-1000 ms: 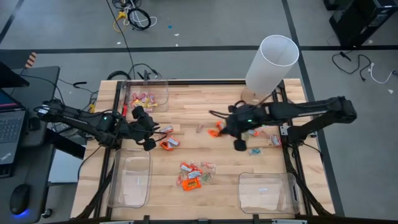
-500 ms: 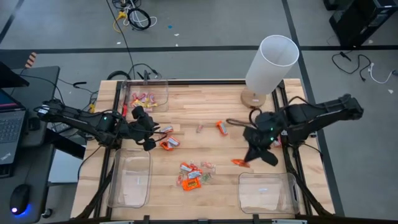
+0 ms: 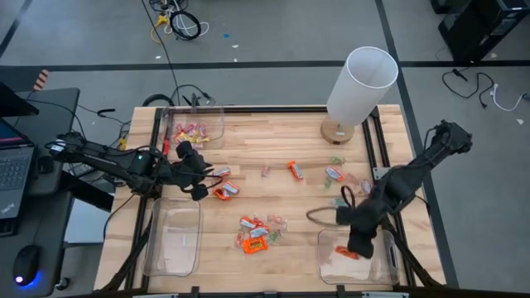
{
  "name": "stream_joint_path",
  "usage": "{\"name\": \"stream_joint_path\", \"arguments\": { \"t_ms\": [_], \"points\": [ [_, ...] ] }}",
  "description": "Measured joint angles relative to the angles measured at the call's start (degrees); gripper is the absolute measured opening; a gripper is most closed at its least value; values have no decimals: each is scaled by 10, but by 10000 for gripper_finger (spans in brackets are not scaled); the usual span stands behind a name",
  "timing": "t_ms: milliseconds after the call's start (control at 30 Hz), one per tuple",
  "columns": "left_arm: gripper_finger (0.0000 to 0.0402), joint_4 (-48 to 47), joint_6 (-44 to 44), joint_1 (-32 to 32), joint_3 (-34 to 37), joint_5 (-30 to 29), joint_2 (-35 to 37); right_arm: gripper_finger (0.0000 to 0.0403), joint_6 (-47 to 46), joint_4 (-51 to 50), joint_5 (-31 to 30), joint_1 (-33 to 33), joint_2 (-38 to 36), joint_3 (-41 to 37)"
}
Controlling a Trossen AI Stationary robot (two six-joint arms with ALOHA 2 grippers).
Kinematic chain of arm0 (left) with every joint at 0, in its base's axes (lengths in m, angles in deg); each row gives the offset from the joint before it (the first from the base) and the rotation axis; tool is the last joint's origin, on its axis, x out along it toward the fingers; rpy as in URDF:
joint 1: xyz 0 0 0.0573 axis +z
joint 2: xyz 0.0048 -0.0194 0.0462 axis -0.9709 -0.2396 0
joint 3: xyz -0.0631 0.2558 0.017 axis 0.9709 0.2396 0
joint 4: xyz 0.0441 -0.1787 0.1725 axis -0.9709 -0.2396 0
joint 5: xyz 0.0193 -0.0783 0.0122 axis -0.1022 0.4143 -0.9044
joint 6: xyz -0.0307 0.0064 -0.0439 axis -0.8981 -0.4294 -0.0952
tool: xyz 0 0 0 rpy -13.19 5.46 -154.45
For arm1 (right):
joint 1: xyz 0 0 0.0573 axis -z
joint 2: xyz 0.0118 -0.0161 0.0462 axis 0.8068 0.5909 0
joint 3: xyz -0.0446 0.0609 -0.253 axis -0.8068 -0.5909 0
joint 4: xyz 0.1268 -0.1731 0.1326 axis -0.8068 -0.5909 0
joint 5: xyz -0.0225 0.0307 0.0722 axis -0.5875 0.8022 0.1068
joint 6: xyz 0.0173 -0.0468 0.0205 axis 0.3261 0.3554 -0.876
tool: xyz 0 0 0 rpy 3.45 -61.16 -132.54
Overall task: Sort candy
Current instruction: Put the chocolate into the bottom right transparent bin
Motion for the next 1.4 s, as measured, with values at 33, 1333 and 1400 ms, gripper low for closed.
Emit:
{"name": "stream_joint_path", "arguments": {
  "t_ms": [33, 1333, 1400],
  "points": [
    [66, 3, 0, 0, 0, 0, 0, 0, -6, -2, -6, -10, 11, 0],
    [67, 32, 4, 0, 0, 0, 0, 0, 223, 14, 26, -23, 262, 0],
    [67, 31, 4, 0, 0, 0, 0, 0, 229, 9, 25, -22, 267, 0]
  ]
}}
